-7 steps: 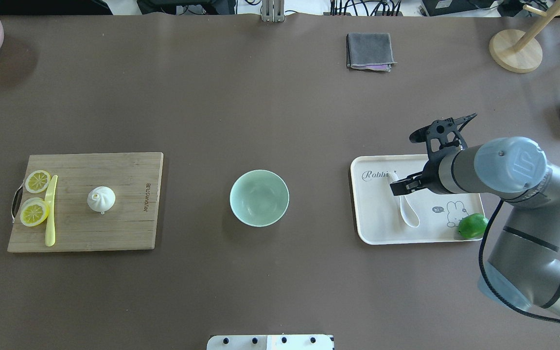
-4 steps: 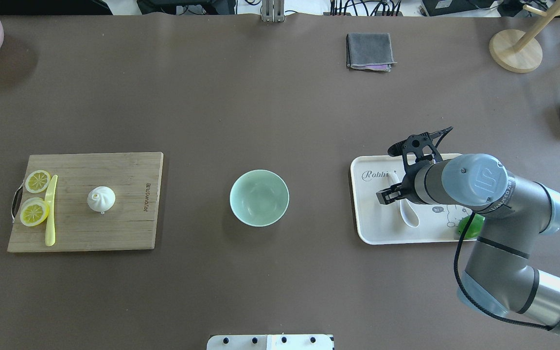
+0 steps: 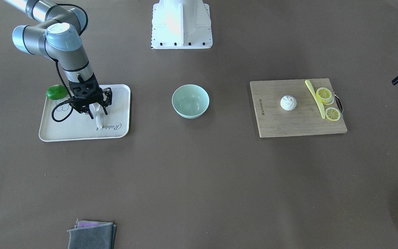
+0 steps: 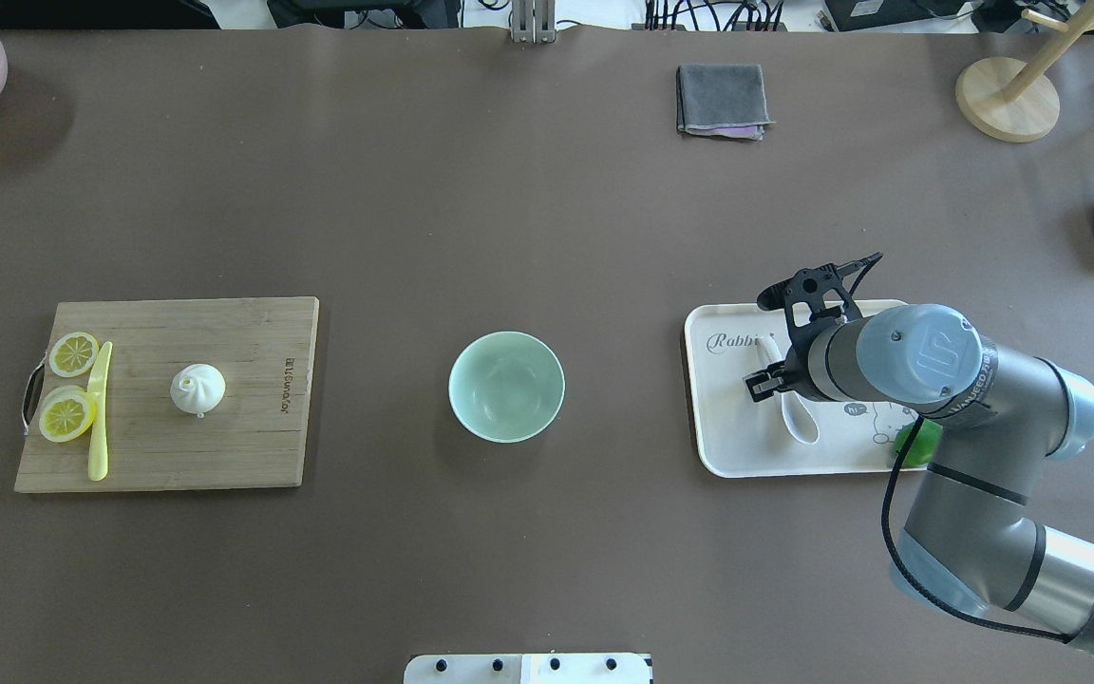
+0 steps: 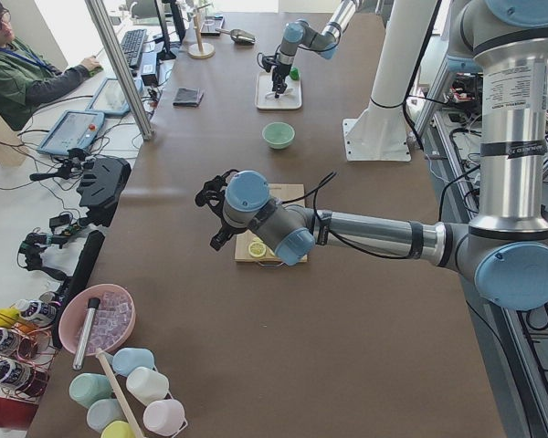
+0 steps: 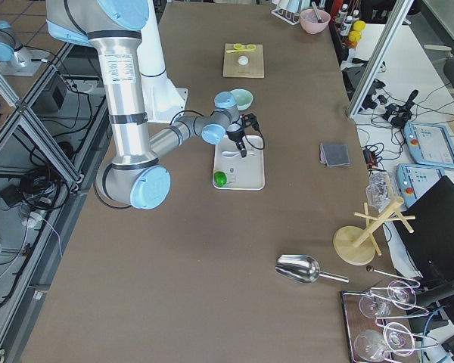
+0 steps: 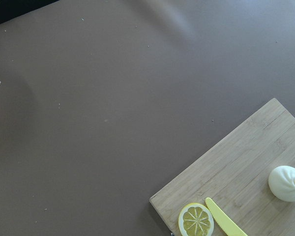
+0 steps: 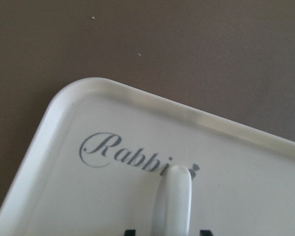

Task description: Put spoon and bun in bowl

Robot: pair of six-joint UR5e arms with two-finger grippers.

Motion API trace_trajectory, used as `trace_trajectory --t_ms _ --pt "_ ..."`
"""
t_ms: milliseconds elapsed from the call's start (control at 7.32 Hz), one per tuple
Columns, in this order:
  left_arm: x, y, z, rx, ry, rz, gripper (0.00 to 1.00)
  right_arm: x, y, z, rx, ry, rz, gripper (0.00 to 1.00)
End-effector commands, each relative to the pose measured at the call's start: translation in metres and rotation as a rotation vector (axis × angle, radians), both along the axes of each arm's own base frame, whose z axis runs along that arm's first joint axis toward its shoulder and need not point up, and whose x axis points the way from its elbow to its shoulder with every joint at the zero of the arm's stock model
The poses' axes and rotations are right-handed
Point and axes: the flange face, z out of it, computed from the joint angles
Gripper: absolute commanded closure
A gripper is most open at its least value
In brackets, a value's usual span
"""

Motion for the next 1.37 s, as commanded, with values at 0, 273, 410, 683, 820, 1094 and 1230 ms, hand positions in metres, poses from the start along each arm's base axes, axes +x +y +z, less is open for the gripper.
trace_trajectory --t_ms 0,273,410,683,820,1094,1230 --pt "0.000 0.000 0.001 -0.001 0.000 0.000 0.01 0.001 -0.001 -0.003 -0.003 -0.006 0.009 1.00" --pt "0.000 0.000 0.001 -0.001 0.000 0.000 0.01 -0.002 0.000 -0.011 -0.117 -0.064 0.123 1.00" --pt "0.000 0.000 0.001 -0.003 0.000 0.000 0.01 -0.010 -0.005 -0.044 -0.169 -0.133 0.189 1.00" --pt "0.001 0.000 0.002 -0.004 -0.001 0.002 0.01 -0.043 -0.013 -0.117 -0.322 -0.222 0.405 1.00" --pt "0.001 0.000 0.002 -0.005 0.000 0.001 0.01 -0.075 -0.004 -0.161 -0.377 -0.222 0.504 1.00" --pt "0.001 0.000 0.004 -0.009 -0.001 0.002 0.01 -0.120 0.008 -0.233 -0.472 -0.245 0.687 1.00" --pt "0.001 0.000 0.004 -0.009 -0.001 0.002 0.01 -0.158 0.007 -0.245 -0.497 -0.265 0.805 1.00"
